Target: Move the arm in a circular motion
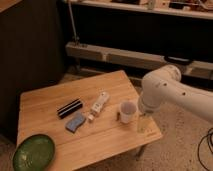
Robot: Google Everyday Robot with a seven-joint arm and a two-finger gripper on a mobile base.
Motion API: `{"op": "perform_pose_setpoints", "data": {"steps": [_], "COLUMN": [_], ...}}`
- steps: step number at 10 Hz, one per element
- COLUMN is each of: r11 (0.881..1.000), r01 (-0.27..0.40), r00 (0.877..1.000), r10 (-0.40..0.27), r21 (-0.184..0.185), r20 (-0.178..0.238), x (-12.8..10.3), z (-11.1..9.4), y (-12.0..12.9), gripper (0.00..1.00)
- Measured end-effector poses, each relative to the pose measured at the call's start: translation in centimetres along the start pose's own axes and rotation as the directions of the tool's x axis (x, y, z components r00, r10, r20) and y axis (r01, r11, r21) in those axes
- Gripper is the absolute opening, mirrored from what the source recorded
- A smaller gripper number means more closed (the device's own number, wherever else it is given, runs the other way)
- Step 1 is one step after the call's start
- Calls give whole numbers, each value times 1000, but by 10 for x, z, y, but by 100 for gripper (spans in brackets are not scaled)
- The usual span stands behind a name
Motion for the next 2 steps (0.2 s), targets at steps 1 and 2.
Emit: {"op": "perform_pose_setpoints", "data": {"steps": [1, 2], "r11": [1000, 997], "r01": [21, 68], "r00": [1000, 998], "r10": [-21, -68], "r21": [-17, -36], "r20": [0, 12], "x": [-12, -37], "z": [8, 18], "y": [16, 36], "gripper": [80, 80]}}
